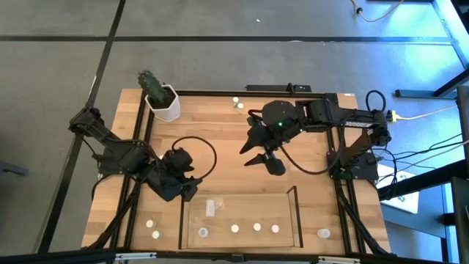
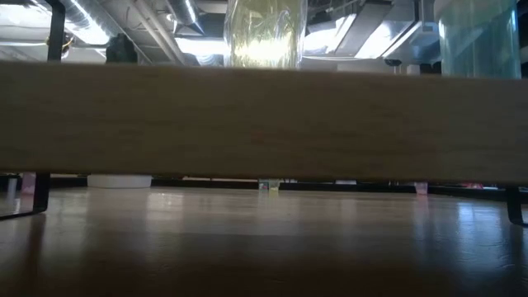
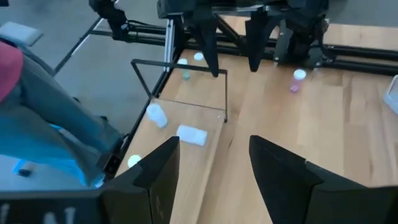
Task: Pick and place medicine bottles onto shelf by color
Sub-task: Put the top white pill bottle on the shelf aligned with the other white pill bottle
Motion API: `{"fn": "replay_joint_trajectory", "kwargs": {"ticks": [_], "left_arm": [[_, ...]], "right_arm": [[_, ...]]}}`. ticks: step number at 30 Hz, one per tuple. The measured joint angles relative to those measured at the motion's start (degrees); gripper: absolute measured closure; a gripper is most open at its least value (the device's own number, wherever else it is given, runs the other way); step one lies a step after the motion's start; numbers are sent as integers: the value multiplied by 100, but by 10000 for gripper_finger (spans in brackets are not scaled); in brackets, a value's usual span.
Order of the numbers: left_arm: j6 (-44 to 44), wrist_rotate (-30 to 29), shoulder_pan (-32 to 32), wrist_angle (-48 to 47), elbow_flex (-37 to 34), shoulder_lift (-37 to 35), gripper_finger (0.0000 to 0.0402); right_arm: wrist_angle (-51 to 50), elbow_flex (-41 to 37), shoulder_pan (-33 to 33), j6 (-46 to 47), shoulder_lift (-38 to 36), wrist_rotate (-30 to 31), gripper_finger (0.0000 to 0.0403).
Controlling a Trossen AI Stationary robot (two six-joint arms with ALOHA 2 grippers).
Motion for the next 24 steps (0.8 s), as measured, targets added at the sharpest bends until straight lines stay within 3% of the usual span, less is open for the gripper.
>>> {"fn": "replay_joint_trajectory", "kwargs": {"ticks": [11,24], "left_arm": [[18,-15,0,-204,0,2,127],[-32,-17,0,-377,0,2,127]], "right_arm": [[274,0,873,19,747,1301,207],[1256,-2,1310,14,2148,1327,207]]}}
